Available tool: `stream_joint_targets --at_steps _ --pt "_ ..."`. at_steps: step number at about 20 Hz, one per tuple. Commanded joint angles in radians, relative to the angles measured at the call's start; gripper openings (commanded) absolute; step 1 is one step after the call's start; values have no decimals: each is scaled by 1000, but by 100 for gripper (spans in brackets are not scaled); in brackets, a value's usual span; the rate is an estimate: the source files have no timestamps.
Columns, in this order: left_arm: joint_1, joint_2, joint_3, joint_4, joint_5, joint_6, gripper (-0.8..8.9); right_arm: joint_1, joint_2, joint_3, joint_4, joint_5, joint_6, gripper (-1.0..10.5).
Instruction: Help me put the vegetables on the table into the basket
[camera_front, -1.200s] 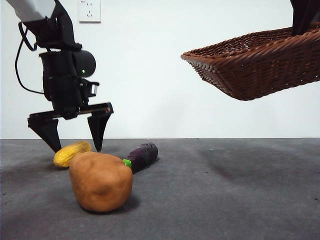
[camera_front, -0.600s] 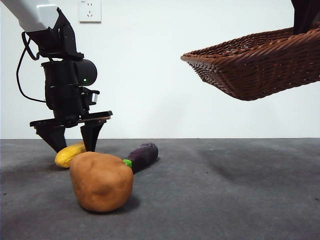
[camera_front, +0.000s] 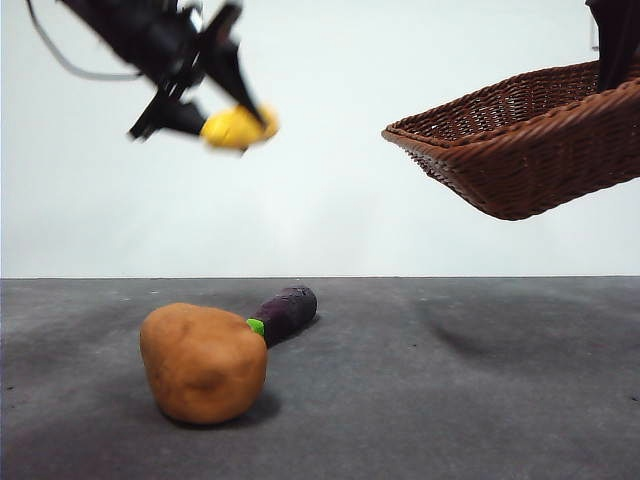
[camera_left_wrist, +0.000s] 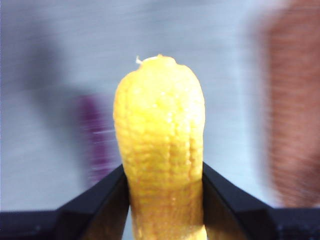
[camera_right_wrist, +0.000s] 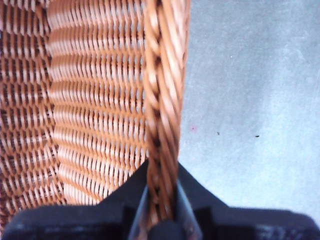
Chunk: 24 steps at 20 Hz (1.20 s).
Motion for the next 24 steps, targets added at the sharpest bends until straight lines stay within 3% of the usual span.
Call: stream_joint_targets --at_steps 1,4,10,14,20,21,24 --pt "-55 -27 -3 7 16 -8 -9 3 -5 -2 15 6 60 -16" --pt "-154 -37 -3 36 16 -32 -9 28 -3 -3 9 77 83 -16" --pt "-309 -30 -3 187 -100 -169 -9 113 22 -3 -19 81 111 -16" --pt "-357 -6 -3 175 -201 -185 -4 185 27 -3 -32 63 110 -16" --pt "-364 -2 -3 168 -248 -252 12 247 27 -3 -39 58 110 -16" --pt "-364 -2 -3 165 -248 -252 75 253 27 -3 -39 45 110 -16" --pt "-364 -2 -3 153 -248 -252 383 264 27 -3 -39 20 110 -16"
